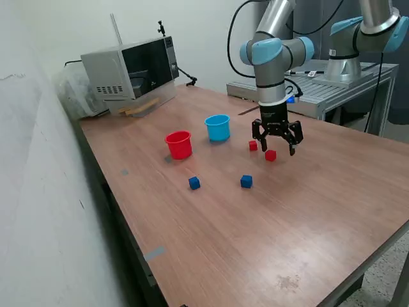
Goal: Place red objects in the red bin, and blue objects in the blue bin.
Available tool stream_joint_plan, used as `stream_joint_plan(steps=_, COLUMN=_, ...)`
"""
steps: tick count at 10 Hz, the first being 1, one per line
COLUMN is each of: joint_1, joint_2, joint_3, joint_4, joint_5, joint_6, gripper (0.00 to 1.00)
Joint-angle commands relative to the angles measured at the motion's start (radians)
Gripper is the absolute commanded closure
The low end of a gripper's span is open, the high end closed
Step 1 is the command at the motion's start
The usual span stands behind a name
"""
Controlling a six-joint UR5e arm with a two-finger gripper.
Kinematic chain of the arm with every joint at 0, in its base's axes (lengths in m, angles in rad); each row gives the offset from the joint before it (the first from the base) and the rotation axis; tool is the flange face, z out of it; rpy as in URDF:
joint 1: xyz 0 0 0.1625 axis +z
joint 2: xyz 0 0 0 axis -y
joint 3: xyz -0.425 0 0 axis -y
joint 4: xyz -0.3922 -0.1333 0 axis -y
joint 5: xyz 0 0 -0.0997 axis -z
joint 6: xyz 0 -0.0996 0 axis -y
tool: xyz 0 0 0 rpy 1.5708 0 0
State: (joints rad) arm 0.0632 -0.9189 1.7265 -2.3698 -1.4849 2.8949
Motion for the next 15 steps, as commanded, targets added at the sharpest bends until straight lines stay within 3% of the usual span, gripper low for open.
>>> stream_joint_plan(steps=1, joint_1=-0.034, joint_2=0.026, joint_3=-0.011, joint_4=-0.003, joint_5=0.000, joint_6=-0.002, gripper=0.00)
stream_joint_plan(steps=5, joint_1=-0.051, joint_2=0.031, joint_3=-0.007, joint_4=-0.051, joint_5=-0.005, joint_6=-0.002, gripper=0.00)
stream_joint_plan(steps=6, joint_1=-0.049, joint_2=0.031, joint_3=-0.007, joint_4=-0.057, joint_5=-0.002, joint_6=-0.002, gripper=1.00)
stream_joint_plan(steps=12, joint_1=-0.051, joint_2=0.029, joint_3=-0.005, joint_4=-0.083, joint_5=-0.015, joint_6=-0.003, gripper=1.00)
stream_joint_plan(steps=15, joint_1=-0.051, joint_2=-0.003, joint_3=-0.008, joint_4=-0.071, joint_5=-0.087, joint_6=0.000, gripper=1.00)
